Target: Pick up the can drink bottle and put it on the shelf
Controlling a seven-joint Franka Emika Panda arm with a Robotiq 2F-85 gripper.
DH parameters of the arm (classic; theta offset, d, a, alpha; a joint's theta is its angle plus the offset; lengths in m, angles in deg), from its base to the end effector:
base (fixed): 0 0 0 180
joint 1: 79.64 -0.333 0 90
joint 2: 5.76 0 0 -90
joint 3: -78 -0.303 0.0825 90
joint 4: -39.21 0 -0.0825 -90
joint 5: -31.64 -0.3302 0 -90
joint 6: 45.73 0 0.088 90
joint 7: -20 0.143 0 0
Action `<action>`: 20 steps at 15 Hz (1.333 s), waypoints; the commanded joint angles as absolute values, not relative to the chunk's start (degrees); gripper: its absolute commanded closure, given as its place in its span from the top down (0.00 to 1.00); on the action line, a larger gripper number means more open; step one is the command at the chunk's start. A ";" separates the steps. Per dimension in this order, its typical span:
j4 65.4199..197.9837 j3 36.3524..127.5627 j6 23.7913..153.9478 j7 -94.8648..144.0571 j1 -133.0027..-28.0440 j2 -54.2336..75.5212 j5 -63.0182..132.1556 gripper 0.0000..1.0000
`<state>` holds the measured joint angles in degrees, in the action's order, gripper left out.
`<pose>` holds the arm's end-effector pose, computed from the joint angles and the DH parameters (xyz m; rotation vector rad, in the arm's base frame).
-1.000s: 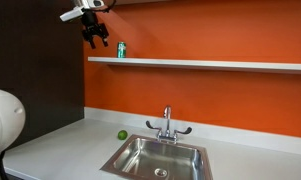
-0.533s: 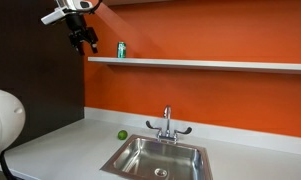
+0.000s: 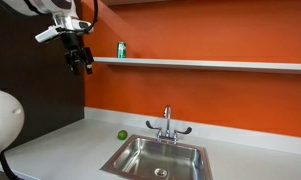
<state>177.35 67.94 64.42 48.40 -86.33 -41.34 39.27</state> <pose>0.3263 0.0906 0.5050 2.9458 -0.2822 0.2961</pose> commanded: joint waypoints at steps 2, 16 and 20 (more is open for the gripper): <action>183.95 67.22 66.46 48.45 -84.60 -44.47 36.07 1.00; 187.47 66.79 64.95 47.80 -83.55 -43.85 34.16 1.00; 187.51 66.78 64.95 47.82 -83.54 -43.89 34.15 1.00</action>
